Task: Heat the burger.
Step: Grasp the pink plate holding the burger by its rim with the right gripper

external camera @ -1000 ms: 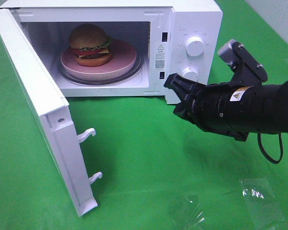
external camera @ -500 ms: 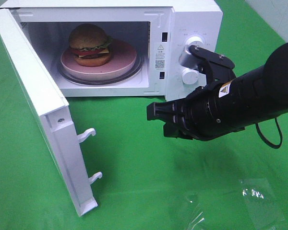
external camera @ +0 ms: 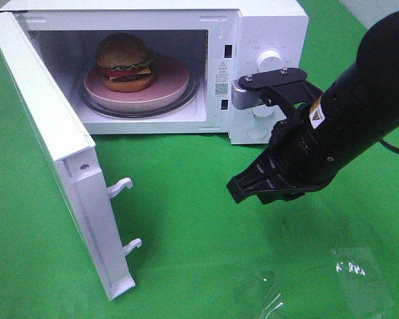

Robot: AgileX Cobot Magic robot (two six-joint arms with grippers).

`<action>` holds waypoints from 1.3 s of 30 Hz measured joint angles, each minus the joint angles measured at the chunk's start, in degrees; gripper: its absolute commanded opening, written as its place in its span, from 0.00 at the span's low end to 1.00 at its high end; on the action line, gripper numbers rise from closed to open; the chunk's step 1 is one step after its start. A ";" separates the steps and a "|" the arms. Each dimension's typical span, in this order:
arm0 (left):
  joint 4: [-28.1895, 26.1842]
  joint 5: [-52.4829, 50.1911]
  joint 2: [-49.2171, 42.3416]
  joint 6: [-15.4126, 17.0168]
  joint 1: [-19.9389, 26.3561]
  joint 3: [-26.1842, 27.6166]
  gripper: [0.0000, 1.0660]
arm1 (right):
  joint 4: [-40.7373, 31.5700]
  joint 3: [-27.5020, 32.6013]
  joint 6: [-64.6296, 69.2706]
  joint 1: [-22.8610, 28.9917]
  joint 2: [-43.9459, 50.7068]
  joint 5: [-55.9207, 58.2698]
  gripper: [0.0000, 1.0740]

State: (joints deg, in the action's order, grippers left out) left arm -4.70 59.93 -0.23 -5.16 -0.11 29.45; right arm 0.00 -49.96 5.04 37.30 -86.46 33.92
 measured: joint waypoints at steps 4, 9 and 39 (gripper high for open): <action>0.00 0.00 0.00 0.00 0.00 0.00 0.92 | 3.61 -2.92 -7.05 0.00 0.00 5.33 0.09; 0.00 0.00 0.00 0.00 0.00 0.00 0.92 | 5.73 -5.39 -19.54 0.00 0.00 8.65 0.11; 0.00 0.00 0.00 0.00 0.00 0.00 0.92 | 15.87 -7.33 -73.80 0.00 0.00 -8.48 0.75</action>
State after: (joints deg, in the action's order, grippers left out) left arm -4.70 59.93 -0.23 -5.16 -0.11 29.45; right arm 15.87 -57.30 -68.75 37.30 -86.46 25.44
